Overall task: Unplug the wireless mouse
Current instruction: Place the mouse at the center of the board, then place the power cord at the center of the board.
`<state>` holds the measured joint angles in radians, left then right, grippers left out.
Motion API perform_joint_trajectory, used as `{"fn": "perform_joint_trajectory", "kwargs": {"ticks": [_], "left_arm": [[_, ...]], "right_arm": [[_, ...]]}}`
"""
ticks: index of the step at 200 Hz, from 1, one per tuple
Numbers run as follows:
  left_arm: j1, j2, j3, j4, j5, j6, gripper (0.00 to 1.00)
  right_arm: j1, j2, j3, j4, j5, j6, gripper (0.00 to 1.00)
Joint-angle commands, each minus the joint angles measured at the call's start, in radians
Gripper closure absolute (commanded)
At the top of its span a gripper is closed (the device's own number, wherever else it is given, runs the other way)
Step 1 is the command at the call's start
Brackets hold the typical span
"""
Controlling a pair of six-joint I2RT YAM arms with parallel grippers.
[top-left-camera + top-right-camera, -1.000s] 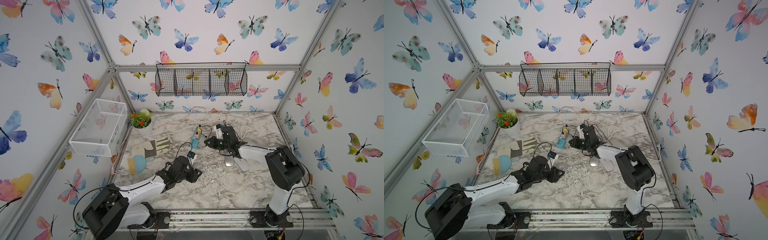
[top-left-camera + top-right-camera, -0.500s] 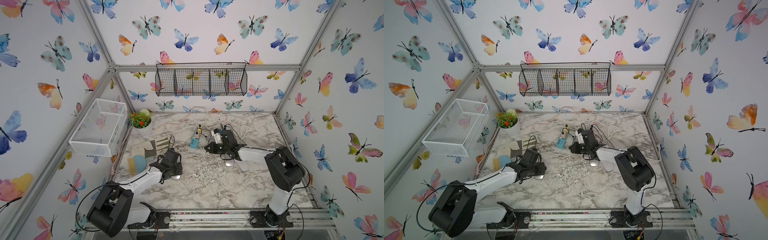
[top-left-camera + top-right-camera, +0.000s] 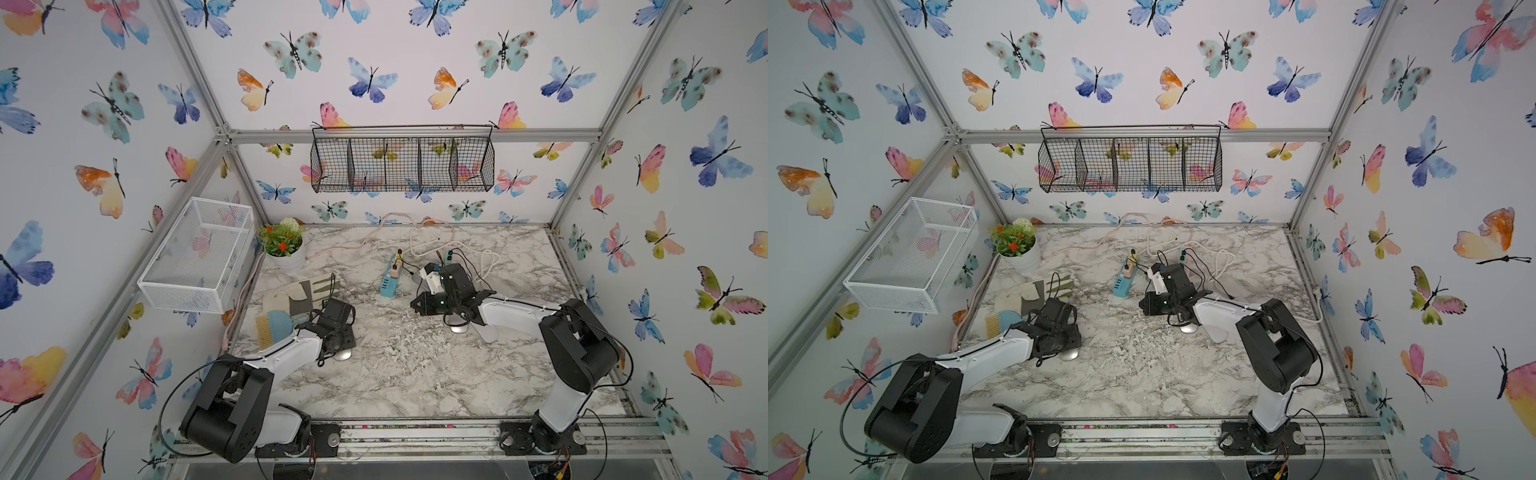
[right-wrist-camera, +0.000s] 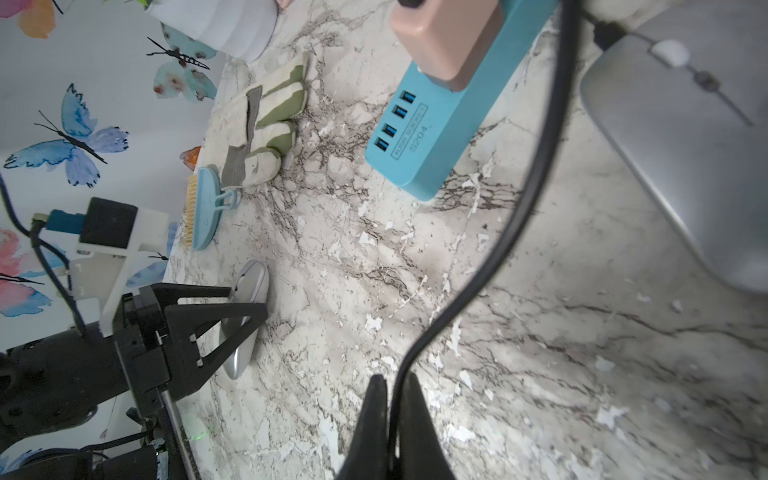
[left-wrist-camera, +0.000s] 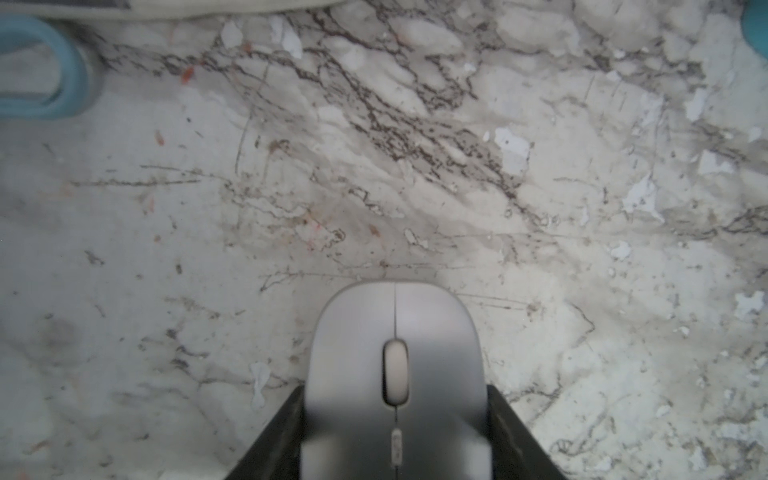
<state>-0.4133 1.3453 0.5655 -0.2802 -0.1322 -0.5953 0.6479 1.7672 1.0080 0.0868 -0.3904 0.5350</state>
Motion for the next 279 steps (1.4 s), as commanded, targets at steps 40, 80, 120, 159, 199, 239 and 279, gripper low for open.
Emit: {"fn": "perform_joint_trajectory", "kwargs": {"ticks": [40,80,120,159,199,239,279], "left_arm": [[0.008,-0.034,-0.065,-0.109,-0.026,-0.056,0.27],[0.007,-0.101,-0.07,-0.142,-0.061,-0.093,0.03],[0.005,-0.236,-0.026,-0.067,-0.04,-0.014,0.01],[-0.008,-0.256,0.083,0.113,0.08,0.174,0.02],[-0.021,-0.108,0.17,0.325,0.182,0.286,0.01],[-0.056,0.12,0.312,0.41,0.222,0.375,0.12],[-0.086,0.309,0.448,0.432,0.26,0.45,0.17]], "right_arm": [[0.008,-0.002,-0.001,-0.025,0.027,-0.015,0.98],[0.009,0.0,0.007,-0.036,0.03,-0.023,0.97],[0.009,-0.016,0.007,-0.074,0.06,-0.055,0.94],[0.009,-0.046,0.026,-0.151,0.158,-0.104,0.87],[0.009,-0.072,0.066,-0.186,0.187,-0.114,0.67],[0.009,-0.206,-0.008,-0.165,0.218,-0.144,0.63],[0.009,-0.388,-0.135,-0.16,0.3,-0.16,0.63]]}}
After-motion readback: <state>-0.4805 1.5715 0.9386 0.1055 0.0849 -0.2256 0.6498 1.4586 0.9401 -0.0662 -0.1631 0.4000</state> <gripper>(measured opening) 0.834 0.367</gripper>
